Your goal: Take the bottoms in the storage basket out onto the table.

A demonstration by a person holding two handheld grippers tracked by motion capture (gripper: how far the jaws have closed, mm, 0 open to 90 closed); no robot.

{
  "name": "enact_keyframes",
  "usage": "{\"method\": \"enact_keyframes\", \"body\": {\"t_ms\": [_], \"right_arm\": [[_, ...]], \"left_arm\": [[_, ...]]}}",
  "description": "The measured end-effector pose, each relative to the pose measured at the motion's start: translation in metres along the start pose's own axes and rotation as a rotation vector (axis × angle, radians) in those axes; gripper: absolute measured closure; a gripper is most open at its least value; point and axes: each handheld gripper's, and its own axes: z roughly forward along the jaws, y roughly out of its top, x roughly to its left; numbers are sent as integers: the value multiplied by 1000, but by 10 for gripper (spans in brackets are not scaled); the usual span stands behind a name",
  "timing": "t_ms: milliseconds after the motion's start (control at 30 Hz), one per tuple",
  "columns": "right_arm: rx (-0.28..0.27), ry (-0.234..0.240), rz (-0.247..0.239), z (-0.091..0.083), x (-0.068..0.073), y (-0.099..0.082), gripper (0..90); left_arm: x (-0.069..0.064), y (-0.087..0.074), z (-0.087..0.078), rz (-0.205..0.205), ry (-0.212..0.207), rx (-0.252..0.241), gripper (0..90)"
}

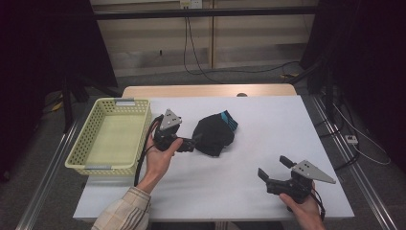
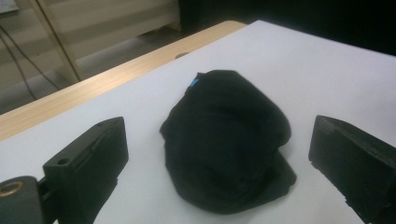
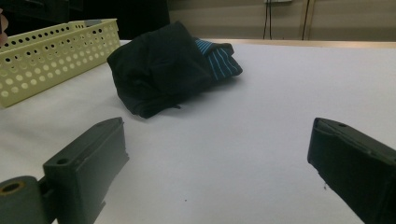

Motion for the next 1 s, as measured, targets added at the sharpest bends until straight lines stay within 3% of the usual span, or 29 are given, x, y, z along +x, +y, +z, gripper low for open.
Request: {"method": "enact_keyframes", "body": {"t_ms": [233, 633, 1000], "right_arm": [[0, 1, 0, 0, 0, 0, 45], [-1, -1, 0, 0, 0, 0, 46], [1, 0, -5, 1, 1, 0, 46]], "left_arm": [[5, -4, -10, -19, -2, -4, 46], [8, -7, -33, -34, 51, -4, 52], [11, -16, -51, -42, 63, -22, 51]]}}
